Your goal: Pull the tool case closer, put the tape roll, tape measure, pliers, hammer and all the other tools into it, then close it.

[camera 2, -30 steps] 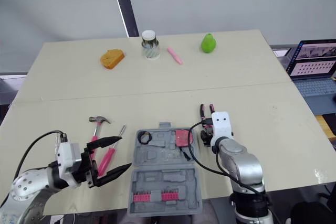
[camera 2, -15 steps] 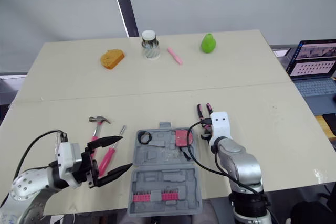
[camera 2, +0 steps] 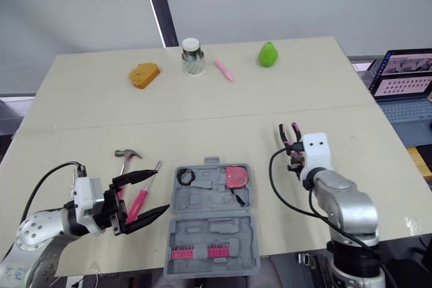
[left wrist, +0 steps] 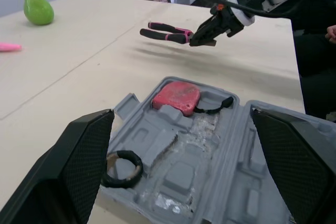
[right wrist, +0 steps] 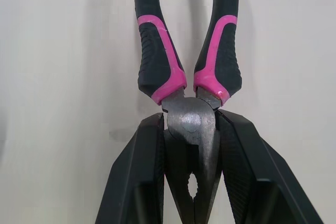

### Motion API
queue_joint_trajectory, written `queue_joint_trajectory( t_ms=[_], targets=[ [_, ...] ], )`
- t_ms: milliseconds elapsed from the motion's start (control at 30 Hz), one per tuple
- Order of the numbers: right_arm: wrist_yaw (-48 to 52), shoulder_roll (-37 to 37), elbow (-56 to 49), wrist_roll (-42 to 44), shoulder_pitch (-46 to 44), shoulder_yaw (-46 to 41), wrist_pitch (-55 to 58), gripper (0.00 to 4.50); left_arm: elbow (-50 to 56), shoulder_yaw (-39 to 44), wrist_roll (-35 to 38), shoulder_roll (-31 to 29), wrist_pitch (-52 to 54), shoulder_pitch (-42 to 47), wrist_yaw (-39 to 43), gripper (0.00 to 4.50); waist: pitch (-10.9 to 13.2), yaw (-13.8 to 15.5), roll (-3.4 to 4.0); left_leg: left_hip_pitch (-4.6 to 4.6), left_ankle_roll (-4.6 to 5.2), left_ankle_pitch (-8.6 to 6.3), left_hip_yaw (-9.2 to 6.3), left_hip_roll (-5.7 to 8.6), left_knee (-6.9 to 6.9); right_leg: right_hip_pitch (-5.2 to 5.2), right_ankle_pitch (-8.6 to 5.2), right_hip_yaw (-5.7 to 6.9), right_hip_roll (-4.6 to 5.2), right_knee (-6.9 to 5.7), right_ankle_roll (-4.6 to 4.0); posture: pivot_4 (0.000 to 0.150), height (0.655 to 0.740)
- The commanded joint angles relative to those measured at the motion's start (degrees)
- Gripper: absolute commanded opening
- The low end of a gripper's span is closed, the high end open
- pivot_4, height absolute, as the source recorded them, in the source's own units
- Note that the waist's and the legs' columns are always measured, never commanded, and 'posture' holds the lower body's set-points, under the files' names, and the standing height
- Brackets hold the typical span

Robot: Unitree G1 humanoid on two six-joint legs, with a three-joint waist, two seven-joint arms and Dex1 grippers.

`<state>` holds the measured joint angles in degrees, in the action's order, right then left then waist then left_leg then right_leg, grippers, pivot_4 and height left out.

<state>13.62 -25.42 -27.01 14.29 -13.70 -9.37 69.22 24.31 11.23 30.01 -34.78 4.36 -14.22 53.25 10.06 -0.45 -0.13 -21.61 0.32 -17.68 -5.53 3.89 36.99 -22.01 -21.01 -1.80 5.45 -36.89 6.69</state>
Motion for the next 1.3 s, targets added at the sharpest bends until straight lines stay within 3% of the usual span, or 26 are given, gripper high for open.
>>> queue_joint_trajectory(
  t_ms=[33,200,333,567,733,900,1300],
  targets=[
    [8.5,-5.9,-4.2,5.1,-1.3,-0.2,-0.5,0.95,-0.2,2.0,3.2,-1.2,0.6,0.5,2.3,4.50,0.0,0.0,0.00,0.00,0.00,0.00,0.00,-0.01,-0.02,0.00,0.00,0.01,-0.01,0.01,0.00,0.150,0.7159],
    [25.6,-21.5,-7.2,13.4,-5.4,4.7,-1.7,0.95,0.6,5.7,6.9,-4.4,0.8,-1.5,7.9,4.50,0.1,0.1,0.07,-0.07,0.01,0.00,0.02,-0.04,0.03,0.01,-0.01,0.02,0.00,0.13,-0.01,0.150,0.7159],
    [32.2,-28.4,-7.3,16.5,-8.7,8.7,-1.8,0.95,-0.1,8.8,8.2,-6.3,-0.4,-4.8,12.9,4.50,0.1,0.2,0.02,-0.07,0.01,0.00,0.00,-0.23,0.03,0.16,-0.01,0.13,-0.09,0.45,-0.01,0.150,0.7159],
    [43.0,-35.4,-7.4,15.7,-21.2,24.3,-3.7,0.95,-5.4,15.0,7.9,-6.3,-3.7,-7.7,17.3,4.50,0.1,0.3,0.01,-0.10,0.03,-0.05,0.00,-0.25,0.07,0.22,0.01,0.17,-0.06,0.68,0.01,0.150,0.7159],
    [44.7,-33.5,-7.5,13.3,-30.7,35.8,-1.1,0.95,-8.8,16.2,6.5,-5.7,-6.5,-9.1,18.7,4.50,0.2,0.1,0.00,-0.18,0.03,-0.11,-0.02,-0.29,0.05,0.15,0.01,0.20,-0.07,0.80,0.02,0.150,0.7159],
    [43.4,-28.3,-6.8,11.2,-37.5,44.4,3.4,0.95,-10.7,16.5,4.5,-5.2,-9.2,-10.7,19.0,4.50,0.1,0.2,-0.04,-0.85,0.01,-0.11,-0.03,-0.28,0.17,-0.56,0.04,0.27,-0.06,0.60,0.04,0.150,0.7159],
    [41.2,-18.3,-3.1,7.9,-41.7,53.6,3.6,0.95,-13.9,15.2,2.6,-4.0,-12.9,-11.9,19.9,4.50,0.1,0.1,-0.04,-0.81,-0.09,-0.06,-0.02,-0.27,0.24,-0.57,0.02,0.60,0.02,0.38,0.01,0.150,0.7159]
  ],
)
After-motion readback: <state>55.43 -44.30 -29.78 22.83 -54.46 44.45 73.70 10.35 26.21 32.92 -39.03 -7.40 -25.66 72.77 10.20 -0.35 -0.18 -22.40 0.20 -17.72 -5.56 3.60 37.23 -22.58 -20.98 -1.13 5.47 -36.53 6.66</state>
